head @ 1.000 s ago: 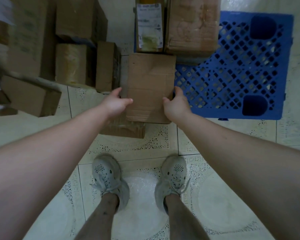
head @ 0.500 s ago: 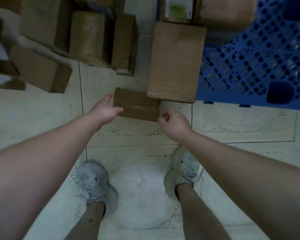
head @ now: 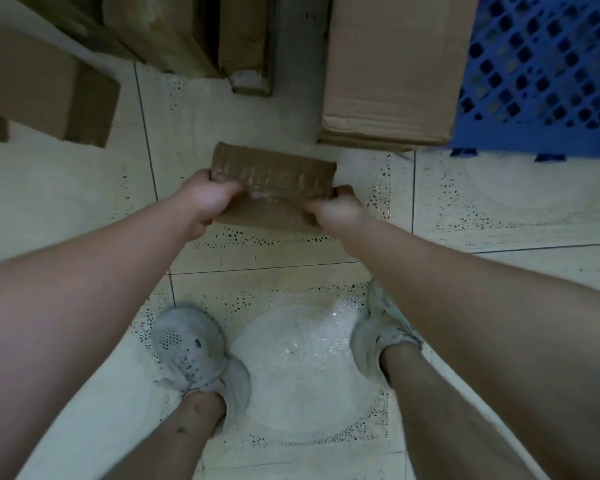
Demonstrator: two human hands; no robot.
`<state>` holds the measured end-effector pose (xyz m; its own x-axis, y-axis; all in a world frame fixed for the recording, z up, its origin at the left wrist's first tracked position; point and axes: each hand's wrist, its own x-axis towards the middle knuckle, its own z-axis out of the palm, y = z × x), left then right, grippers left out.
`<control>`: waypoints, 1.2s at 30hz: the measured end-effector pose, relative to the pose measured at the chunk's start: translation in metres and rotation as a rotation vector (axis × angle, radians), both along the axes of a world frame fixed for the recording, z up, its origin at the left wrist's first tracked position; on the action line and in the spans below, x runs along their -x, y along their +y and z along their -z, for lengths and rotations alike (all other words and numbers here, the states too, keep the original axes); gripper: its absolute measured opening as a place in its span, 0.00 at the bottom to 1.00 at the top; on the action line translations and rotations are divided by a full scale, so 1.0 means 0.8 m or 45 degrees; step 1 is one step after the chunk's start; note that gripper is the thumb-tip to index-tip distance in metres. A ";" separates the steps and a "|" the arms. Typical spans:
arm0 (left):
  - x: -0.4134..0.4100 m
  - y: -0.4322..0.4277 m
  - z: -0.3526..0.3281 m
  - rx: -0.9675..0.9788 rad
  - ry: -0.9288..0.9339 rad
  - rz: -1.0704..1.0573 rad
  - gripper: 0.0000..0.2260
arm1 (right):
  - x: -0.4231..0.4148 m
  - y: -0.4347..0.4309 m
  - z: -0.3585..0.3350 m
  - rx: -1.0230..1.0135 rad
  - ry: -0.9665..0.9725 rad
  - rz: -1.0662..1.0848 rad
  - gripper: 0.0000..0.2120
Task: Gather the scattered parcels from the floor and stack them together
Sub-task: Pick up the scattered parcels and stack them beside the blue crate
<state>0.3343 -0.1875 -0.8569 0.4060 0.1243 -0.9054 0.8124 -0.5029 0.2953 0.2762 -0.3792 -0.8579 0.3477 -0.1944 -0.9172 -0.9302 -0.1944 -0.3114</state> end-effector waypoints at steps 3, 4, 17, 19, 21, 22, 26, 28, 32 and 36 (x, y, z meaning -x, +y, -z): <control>0.012 0.016 -0.055 0.015 -0.059 -0.083 0.29 | 0.020 0.013 -0.053 0.000 -0.052 0.105 0.21; 0.013 0.020 -0.077 0.016 -0.104 -0.108 0.29 | 0.025 0.016 -0.074 0.021 -0.077 0.098 0.21; -0.024 -0.012 -0.313 0.160 -0.462 -0.114 0.31 | 0.004 -0.043 -0.286 -0.080 -0.390 0.191 0.37; -0.026 -0.045 -0.334 0.285 -0.445 -0.186 0.26 | 0.011 -0.072 -0.304 -0.089 -0.393 0.199 0.28; -0.029 -0.088 -0.349 0.362 -0.459 -0.207 0.23 | 0.018 -0.108 -0.320 -0.059 -0.410 0.163 0.25; -0.031 -0.111 -0.356 0.387 -0.463 -0.215 0.25 | 0.021 -0.128 -0.326 -0.038 -0.429 0.149 0.24; -0.028 -0.212 -0.366 0.475 -0.387 -0.323 0.39 | 0.032 -0.204 -0.342 0.012 -0.509 0.248 0.15; -0.012 -0.265 -0.364 0.508 -0.335 -0.299 0.39 | 0.032 -0.231 -0.344 0.022 -0.498 0.327 0.13; 0.017 -0.335 -0.348 0.384 -0.361 -0.005 0.30 | 0.030 -0.271 -0.342 0.144 -0.422 0.186 0.23; 0.009 -0.348 -0.334 0.387 -0.376 0.065 0.30 | 0.026 -0.289 -0.334 0.175 -0.399 -0.024 0.26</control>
